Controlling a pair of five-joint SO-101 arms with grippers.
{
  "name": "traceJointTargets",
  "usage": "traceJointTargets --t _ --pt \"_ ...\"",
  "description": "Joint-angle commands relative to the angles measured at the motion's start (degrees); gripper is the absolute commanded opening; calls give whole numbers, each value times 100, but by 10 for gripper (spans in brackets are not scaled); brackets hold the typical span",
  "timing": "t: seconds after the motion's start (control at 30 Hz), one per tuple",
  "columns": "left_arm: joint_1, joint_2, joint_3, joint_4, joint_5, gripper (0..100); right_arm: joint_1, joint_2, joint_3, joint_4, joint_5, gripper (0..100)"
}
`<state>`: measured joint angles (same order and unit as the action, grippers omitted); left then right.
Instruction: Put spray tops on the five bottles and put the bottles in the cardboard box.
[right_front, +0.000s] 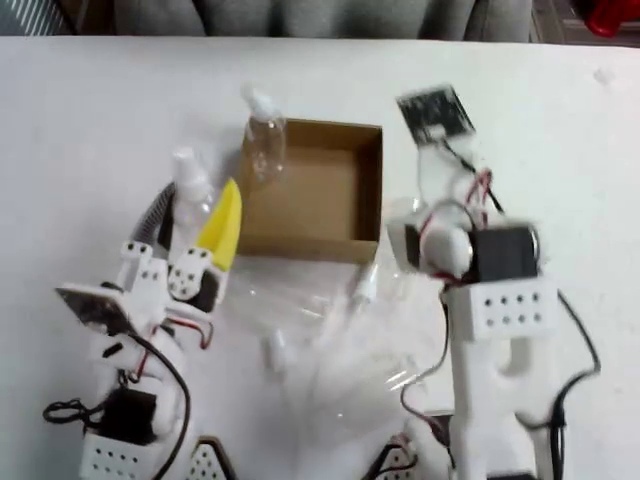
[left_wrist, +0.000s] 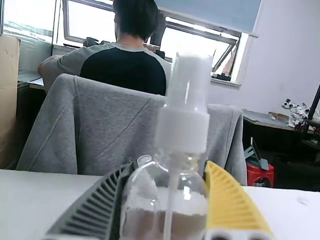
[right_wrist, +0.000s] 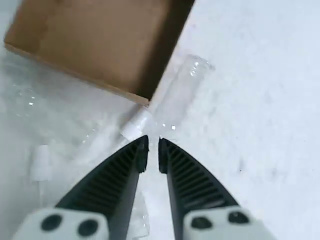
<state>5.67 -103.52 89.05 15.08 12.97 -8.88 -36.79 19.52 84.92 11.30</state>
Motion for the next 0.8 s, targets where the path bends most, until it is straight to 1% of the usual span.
traceJointTargets --t 0.0,0.1,0.2,0.3,0.47,0.57,0.7,0.77 --pt "136 -92 -598 -185 26 23 444 -1015 1925 -1182 123 15" --pt "330 -92 -659 -193 26 23 664 -1727 3235 -1965 132 15" --pt "523 -92 -677 -193 26 24 778 -2273 4141 -2527 132 15" --pt "646 -92 -686 -229 26 24 787 -2730 4809 -2985 88 15" --pt "620 13 -677 -774 26 24 760 -3345 5521 -3609 -44 15" --pt "611 549 -870 -976 26 24 743 -3662 5916 -4031 -334 15" --pt "655 1727 -1345 -1037 26 24 752 -4084 6497 -4892 -659 15" --pt "681 2404 -1600 -1407 62 24 752 -4286 6840 -5270 -712 15"
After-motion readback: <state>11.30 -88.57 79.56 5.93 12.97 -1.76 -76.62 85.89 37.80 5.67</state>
